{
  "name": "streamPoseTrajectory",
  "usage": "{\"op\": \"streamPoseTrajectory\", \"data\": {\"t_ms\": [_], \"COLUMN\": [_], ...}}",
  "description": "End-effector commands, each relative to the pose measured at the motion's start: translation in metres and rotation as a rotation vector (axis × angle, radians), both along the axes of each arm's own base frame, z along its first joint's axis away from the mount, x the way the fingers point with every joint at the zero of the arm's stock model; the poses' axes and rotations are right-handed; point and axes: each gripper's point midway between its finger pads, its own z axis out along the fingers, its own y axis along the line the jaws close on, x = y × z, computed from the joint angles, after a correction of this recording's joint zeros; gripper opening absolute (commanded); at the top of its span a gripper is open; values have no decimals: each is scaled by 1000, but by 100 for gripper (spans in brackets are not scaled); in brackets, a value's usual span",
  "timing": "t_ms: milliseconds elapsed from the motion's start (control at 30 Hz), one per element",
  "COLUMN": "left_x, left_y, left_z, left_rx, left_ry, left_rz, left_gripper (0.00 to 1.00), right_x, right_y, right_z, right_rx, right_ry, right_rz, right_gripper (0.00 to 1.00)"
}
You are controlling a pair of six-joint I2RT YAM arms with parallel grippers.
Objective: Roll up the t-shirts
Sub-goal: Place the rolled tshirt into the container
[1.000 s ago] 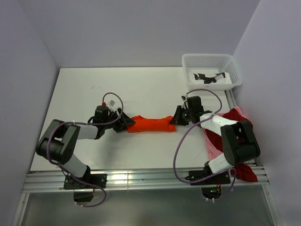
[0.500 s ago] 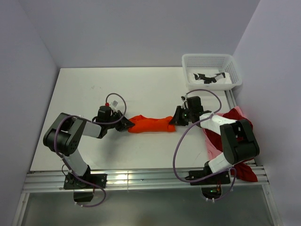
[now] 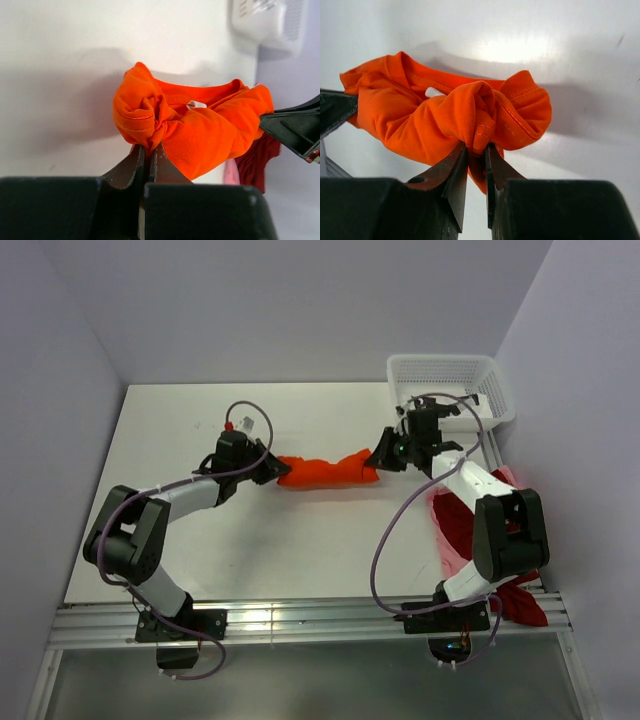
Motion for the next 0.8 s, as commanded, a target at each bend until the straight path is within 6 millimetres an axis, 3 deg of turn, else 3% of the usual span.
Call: {"op": "streamPoseTrajectory", "data": {"t_ms": [0,133,167,233,267,333,367,567,767], "left_x": [42,73,79,95,101,112,115,136,161], "left_y": [-18,-38,-43,-57,-62,-80,-86,-139,-190], "left_z": [83,125,133,152,159,175,180,201,199], "left_rx": [-22,-41,-50,-74,-78,-97,-94,-115,-101], "left_ry": [-190,-276,-296,-348,-372,-430,-460,-584,-653], "left_rz": [18,0,-11,-30,-40,-73,-87,-177,-236], "left_gripper": [0,0,0,0,0,0,0,0,0], "right_x": [37,74,87,106,117,134,144,186,222], "right_y": [-4,-20,-24,-41,-46,-64,-71,-120,-154], "right_z": [53,83,103,105,122,119,130,125,81], "right_rx": [36,46,52,30,33,20,18,29,-4], "right_ry": [-90,-136,-178,-188,-224,-214,-240,-281,-212], "right_rz": [-38,-103,-119,-177,-191,-240,-263,-417,-481], "right_gripper": [0,0,0,0,0,0,0,0,0]}}
